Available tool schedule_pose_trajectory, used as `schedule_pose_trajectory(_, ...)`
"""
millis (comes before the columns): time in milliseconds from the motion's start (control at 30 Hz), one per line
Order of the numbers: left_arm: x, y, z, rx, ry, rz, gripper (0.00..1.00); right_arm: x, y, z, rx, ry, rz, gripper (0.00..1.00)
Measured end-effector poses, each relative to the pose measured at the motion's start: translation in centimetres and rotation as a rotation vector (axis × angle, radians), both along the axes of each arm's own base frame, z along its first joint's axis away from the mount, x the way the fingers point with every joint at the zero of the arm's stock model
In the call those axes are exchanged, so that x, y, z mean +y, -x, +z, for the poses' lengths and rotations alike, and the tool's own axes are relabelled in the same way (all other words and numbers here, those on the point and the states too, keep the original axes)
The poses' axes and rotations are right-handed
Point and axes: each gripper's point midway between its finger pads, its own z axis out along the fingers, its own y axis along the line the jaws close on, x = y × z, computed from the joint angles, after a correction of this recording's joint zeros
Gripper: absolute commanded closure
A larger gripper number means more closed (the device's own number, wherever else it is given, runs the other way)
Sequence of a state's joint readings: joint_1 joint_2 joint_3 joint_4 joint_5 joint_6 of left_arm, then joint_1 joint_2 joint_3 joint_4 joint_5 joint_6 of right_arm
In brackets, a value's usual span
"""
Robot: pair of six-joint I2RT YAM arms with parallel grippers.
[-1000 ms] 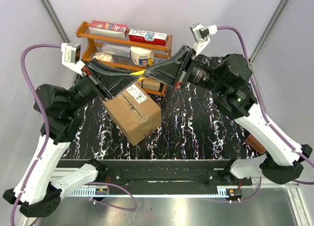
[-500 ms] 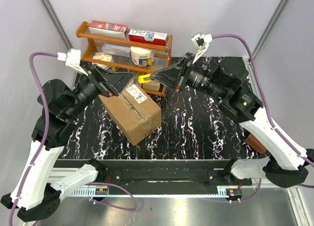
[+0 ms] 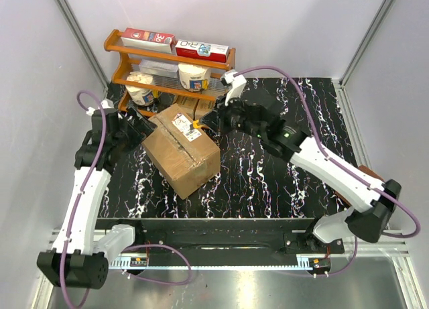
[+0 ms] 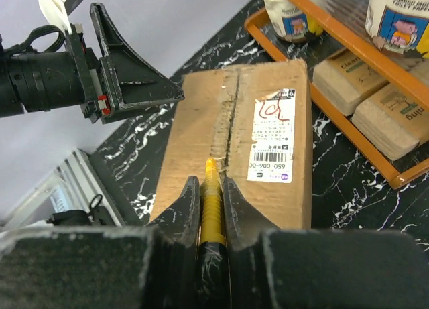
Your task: Unpack the express box
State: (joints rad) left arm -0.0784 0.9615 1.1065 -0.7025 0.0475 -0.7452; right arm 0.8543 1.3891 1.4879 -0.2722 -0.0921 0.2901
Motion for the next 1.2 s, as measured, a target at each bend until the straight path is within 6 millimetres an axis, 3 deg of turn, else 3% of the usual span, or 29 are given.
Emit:
schedule_pose_trajectory(67,0.6,-0.1,-2.6,0.087,0.012,0.020,0.01,0.7,-0.8,-1.5,0.009,0.031,-0.003,1.00)
schedule_pose_trajectory(133,0.7,-0.4,-3.7,0.122,0.016,0.024,0.01,1.2,-1.5,-2.6,0.009,0.053,-0.008,1.00)
schedule_pose_trajectory(400,0.9,-2.2,-4.8,0.082,-0.008,-0.015,0.01,2.4,-2.9,-3.3,-0.036,0.064,-0.008,1.00)
schedule_pose_trajectory(533,0.9,-2.4,-6.3,0.081,-0.020,-0.057,0.01,4.4,-4.0,-4.4,-0.050,0.091,0.003,1.00)
schedule_pose_trajectory(700,3.1,-3.6,-7.5,0.093,-0.014,-0.027,0.01,7.4,-5.5,-6.5,-0.074,0.143,0.001,1.00)
schedule_pose_trajectory(867,4.4,-3.6,-8.3,0.092,0.007,-0.014,0.01,9.0,-6.9,-8.4,-0.082,0.182,-0.011,1.00)
schedule_pose_trajectory(1200,4.2,-4.7,-8.3,0.066,0.050,-0.051,0.01,11.4,-9.5,-8.1,-0.153,0.160,-0.041,1.00)
